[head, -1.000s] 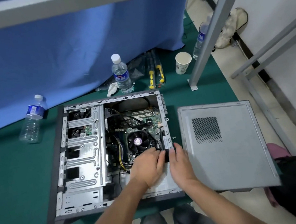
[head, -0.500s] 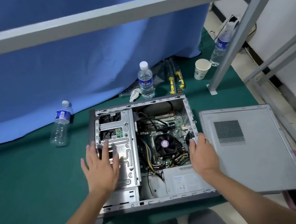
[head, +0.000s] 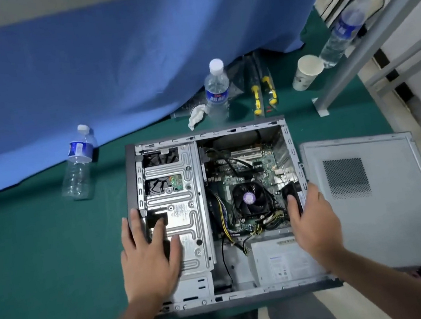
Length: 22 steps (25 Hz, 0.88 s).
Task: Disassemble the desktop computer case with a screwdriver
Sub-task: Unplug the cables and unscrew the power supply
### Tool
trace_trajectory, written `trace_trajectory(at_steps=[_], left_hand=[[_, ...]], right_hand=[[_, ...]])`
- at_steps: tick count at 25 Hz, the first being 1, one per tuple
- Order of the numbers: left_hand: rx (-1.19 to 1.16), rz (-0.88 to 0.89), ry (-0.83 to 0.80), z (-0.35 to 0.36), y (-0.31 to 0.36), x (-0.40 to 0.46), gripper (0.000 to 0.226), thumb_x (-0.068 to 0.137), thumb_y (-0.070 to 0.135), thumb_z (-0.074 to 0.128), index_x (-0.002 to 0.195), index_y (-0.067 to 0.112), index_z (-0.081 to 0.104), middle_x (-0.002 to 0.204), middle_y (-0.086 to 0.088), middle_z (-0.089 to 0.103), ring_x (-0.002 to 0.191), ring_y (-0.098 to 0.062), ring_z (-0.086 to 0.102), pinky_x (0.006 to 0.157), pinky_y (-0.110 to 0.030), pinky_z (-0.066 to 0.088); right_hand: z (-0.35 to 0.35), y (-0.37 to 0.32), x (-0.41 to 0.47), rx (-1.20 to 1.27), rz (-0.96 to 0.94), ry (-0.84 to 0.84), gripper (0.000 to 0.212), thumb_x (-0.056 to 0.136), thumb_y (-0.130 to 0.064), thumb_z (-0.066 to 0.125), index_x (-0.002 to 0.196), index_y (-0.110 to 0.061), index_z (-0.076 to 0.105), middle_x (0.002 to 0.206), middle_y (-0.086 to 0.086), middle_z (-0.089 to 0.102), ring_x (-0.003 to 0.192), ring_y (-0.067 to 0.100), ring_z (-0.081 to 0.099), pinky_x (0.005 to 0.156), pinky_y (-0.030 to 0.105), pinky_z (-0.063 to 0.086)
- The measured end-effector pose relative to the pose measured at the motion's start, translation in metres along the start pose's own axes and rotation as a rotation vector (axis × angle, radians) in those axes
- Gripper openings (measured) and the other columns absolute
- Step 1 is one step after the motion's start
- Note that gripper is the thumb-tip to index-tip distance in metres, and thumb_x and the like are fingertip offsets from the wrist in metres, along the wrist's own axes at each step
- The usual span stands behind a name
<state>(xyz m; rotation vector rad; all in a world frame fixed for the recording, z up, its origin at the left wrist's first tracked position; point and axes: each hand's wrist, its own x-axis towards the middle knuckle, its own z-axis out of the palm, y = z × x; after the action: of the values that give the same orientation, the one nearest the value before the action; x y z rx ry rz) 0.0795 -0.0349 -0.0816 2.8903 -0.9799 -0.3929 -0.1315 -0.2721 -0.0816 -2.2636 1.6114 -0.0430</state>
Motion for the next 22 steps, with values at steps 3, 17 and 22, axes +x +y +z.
trace_trajectory(at_steps=[3,17,22], left_hand=[[0.0,0.006,0.019,0.0027,-0.001,-0.0009,0.057,0.093,0.058,0.029,0.133,0.026,0.054,0.164,-0.01,0.007,0.149,-0.032,0.004,0.098,-0.057,0.043],[-0.015,-0.007,0.014,0.0037,-0.0021,0.0007,0.055,0.094,0.06,0.027,0.129,0.025,0.052,0.164,-0.008,0.006,0.15,-0.032,0.004,0.096,-0.059,0.042],[-0.039,-0.002,-0.005,0.0015,-0.0004,-0.0001,0.055,0.094,0.059,0.029,0.135,0.027,0.049,0.164,-0.009,0.005,0.15,-0.031,0.002,0.099,-0.059,0.04]], right_hand=[[0.0007,0.0002,-0.0026,0.001,-0.015,0.01,0.063,0.097,-0.051,0.033,0.138,-0.004,0.036,0.115,0.015,0.063,0.104,0.031,0.061,0.084,0.045,0.055],[0.0007,-0.0021,0.0001,-0.005,0.021,-0.007,0.051,0.098,-0.042,0.042,0.132,-0.004,0.039,0.094,0.008,0.059,0.085,0.025,0.06,0.067,0.046,0.056],[0.0001,-0.001,-0.0003,0.009,0.013,-0.003,0.047,0.098,-0.039,0.041,0.131,-0.005,0.04,0.095,0.009,0.059,0.087,0.028,0.06,0.067,0.045,0.055]])
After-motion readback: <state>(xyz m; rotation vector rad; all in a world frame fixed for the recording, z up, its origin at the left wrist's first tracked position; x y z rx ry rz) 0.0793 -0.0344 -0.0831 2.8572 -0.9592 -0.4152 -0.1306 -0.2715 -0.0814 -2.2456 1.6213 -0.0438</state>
